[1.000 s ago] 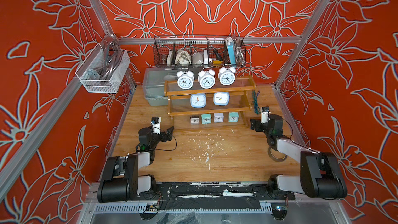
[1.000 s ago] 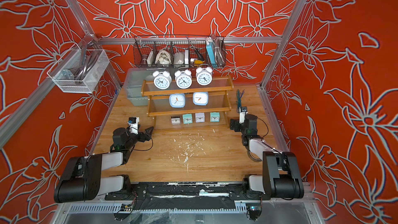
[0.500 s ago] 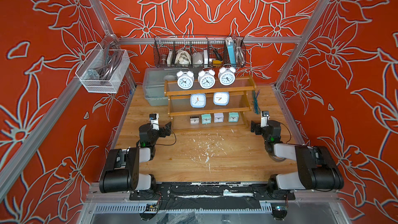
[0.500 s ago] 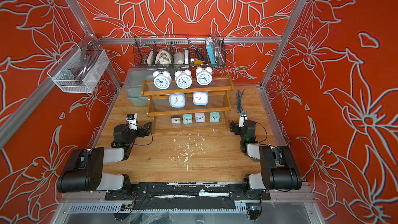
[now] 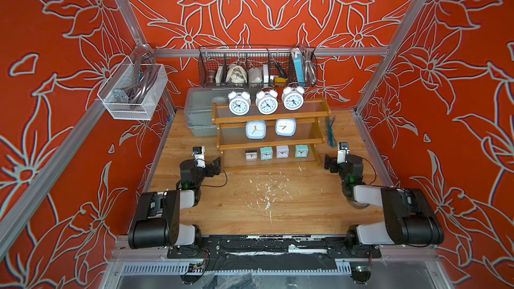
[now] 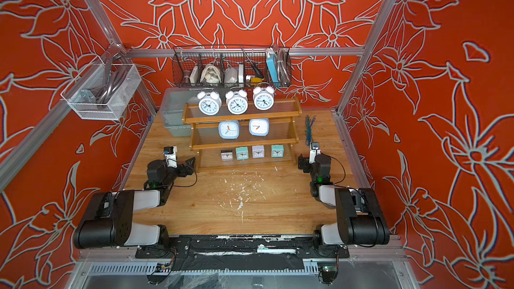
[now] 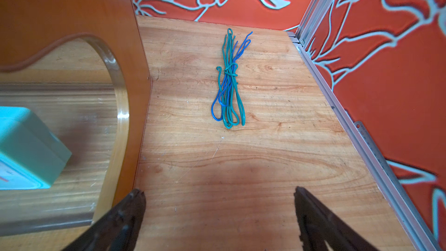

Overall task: Place the alarm clocks on the shelf by style
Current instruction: Reset both arms

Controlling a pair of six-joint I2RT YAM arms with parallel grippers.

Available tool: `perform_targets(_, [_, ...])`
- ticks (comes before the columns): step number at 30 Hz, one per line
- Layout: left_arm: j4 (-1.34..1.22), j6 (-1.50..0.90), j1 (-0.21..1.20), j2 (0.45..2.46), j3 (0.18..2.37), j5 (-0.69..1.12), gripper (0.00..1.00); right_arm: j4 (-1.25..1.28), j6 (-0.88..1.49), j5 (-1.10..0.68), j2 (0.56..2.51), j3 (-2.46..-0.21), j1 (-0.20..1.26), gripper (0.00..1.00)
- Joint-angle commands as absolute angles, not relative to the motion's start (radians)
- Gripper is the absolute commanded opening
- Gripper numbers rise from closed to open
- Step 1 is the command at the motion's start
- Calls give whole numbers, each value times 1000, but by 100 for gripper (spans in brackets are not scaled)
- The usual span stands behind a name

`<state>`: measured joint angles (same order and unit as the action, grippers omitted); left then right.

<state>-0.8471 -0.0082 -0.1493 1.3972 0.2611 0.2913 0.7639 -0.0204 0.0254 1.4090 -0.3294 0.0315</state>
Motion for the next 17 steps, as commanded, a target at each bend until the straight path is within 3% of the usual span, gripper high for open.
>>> perform_targets(1, [-844, -17, -144, 1404, 270, 288, 98, 782, -30, 38, 1408, -328, 36, 100])
perform_targets(17, [-844, -17, -143, 1402, 271, 288, 98, 779, -31, 37, 1411, -331, 36, 99])
